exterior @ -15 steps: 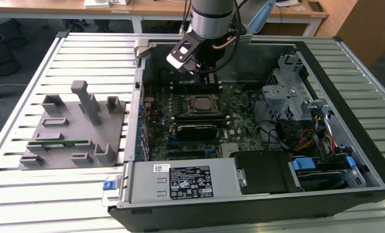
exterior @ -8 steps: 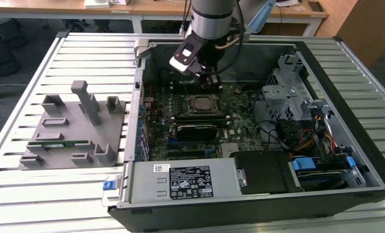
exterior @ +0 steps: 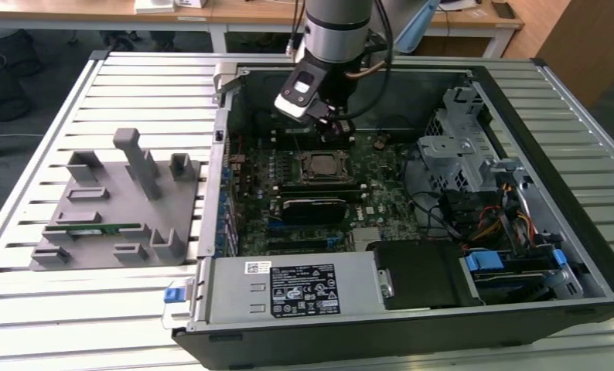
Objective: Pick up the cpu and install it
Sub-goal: 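Install the first cpu locking lever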
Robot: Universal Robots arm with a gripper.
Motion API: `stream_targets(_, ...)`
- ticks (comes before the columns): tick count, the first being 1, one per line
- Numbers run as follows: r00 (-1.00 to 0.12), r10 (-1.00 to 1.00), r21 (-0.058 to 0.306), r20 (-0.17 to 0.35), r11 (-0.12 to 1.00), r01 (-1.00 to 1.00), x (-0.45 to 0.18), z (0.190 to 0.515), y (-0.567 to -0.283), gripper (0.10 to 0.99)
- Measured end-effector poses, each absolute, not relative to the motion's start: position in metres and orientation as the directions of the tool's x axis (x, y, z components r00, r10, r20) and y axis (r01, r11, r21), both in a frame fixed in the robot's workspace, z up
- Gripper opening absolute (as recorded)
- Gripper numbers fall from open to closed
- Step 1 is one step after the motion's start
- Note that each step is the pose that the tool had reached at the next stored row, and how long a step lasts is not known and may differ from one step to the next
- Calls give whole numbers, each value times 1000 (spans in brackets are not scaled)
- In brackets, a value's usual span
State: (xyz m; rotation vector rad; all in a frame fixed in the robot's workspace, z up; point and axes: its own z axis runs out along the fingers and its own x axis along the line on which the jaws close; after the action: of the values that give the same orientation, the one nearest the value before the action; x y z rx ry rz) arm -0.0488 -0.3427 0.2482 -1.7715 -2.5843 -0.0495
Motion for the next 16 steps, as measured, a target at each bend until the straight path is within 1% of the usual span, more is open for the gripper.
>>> stream_targets(2, -382, 924, 22, 24, 381, 924, -49, 248, -343, 106)
stream_targets(8, -382, 924, 22, 24, 382, 924, -49, 262, -343, 106)
stream_targets(11, -390, 921, 22, 25, 389, 921, -49, 264, -343, 106)
stream_targets(16, -471, 882, 22, 24, 470, 882, -49, 264, -343, 106)
